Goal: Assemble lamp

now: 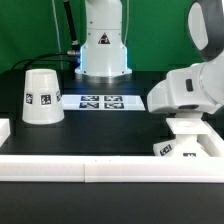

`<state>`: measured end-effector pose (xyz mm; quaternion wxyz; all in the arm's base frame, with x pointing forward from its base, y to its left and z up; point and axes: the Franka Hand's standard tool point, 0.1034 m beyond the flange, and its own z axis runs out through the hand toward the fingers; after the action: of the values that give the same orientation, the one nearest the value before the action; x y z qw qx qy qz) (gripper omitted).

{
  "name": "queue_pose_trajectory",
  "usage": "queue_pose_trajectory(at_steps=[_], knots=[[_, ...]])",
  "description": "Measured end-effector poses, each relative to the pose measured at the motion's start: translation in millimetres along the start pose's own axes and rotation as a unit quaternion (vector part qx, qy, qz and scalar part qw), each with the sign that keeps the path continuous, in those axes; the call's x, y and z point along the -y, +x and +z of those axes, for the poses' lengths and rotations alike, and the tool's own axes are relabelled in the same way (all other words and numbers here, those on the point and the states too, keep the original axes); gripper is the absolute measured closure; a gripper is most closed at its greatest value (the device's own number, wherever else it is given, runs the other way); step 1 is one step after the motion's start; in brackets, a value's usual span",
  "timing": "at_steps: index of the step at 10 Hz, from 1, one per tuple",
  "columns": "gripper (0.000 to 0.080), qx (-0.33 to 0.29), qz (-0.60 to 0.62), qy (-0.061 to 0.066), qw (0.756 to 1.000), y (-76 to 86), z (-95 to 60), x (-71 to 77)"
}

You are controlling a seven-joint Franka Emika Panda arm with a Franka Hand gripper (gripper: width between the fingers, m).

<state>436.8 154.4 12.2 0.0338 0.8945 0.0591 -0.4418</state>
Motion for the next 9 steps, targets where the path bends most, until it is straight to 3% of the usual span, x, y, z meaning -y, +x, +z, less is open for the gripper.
queue_pose_trajectory(at_steps=[2, 9], knots=[[0.0222, -0.009, -0.053, -0.019, 0.998, -3.7, -8.6, -8.9], [0.0220, -0.023, -0.101, 0.000, 0.995, -51.5, -76.6, -45.0]])
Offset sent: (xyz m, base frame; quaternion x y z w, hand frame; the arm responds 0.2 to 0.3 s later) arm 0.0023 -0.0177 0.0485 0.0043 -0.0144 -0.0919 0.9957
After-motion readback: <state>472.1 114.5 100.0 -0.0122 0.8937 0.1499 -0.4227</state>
